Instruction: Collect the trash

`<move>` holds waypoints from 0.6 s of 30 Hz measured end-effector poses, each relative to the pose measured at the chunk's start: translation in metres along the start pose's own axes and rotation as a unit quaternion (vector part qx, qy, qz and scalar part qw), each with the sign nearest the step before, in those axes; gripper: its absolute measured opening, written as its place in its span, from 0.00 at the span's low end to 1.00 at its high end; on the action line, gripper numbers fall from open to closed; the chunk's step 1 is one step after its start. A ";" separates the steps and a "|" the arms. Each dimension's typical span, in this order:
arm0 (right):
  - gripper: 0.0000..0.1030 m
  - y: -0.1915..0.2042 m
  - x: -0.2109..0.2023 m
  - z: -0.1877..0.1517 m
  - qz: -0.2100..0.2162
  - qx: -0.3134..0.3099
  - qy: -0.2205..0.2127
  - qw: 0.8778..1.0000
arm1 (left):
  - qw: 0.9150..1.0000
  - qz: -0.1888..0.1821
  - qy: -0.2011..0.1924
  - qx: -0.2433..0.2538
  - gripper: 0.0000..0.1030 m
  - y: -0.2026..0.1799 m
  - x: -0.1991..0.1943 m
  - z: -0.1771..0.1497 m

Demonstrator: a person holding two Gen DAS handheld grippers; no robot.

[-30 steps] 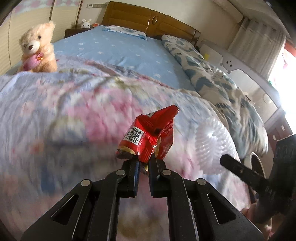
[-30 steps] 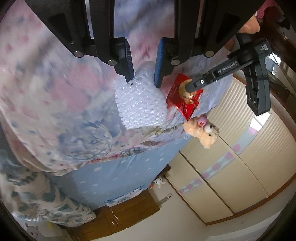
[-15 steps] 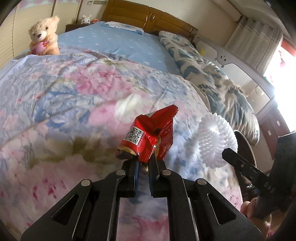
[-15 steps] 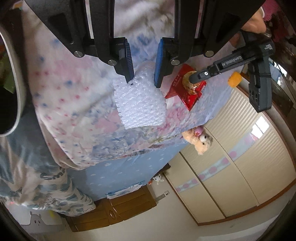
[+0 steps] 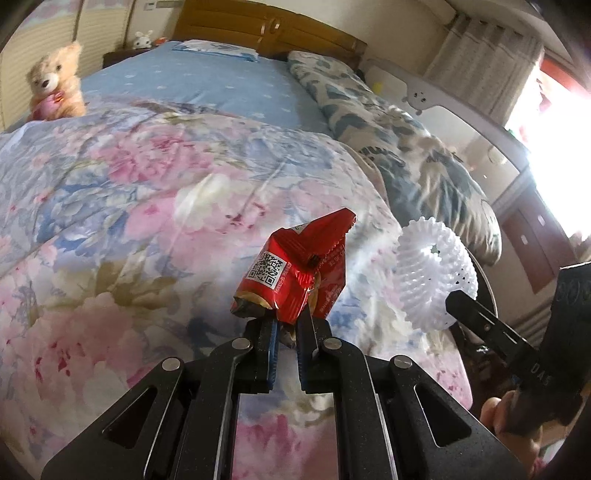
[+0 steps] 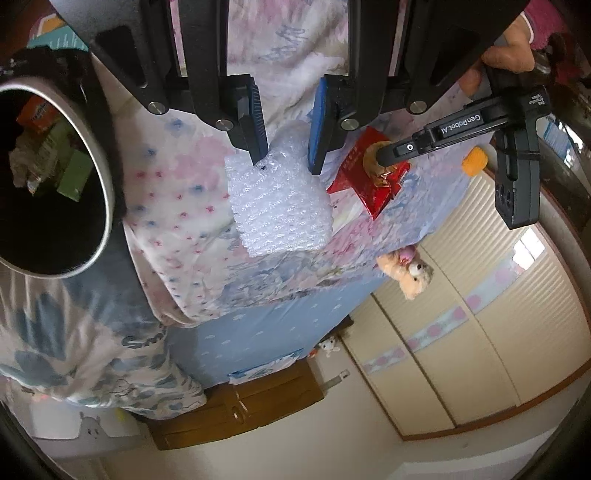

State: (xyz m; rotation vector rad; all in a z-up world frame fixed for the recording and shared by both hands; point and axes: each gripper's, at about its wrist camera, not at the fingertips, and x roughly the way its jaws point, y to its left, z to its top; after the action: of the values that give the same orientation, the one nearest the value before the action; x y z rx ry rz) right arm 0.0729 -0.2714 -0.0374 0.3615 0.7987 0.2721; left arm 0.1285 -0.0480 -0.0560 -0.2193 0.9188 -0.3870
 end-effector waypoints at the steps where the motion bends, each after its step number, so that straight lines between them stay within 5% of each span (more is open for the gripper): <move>1: 0.21 0.000 -0.002 -0.001 -0.002 0.002 -0.002 1.000 | 1.000 -0.001 0.001 0.006 0.07 -0.003 0.000 0.001; 18: 0.22 -0.020 -0.044 -0.011 -0.032 0.026 -0.034 0.999 | 0.998 -0.030 0.009 0.054 0.07 -0.050 0.002 0.000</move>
State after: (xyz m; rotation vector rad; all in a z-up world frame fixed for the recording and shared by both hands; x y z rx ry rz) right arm 0.0375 -0.3038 -0.0247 0.3908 0.7506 0.1778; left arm 0.1179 -0.0942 -0.0407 -0.1457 0.9078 -0.4942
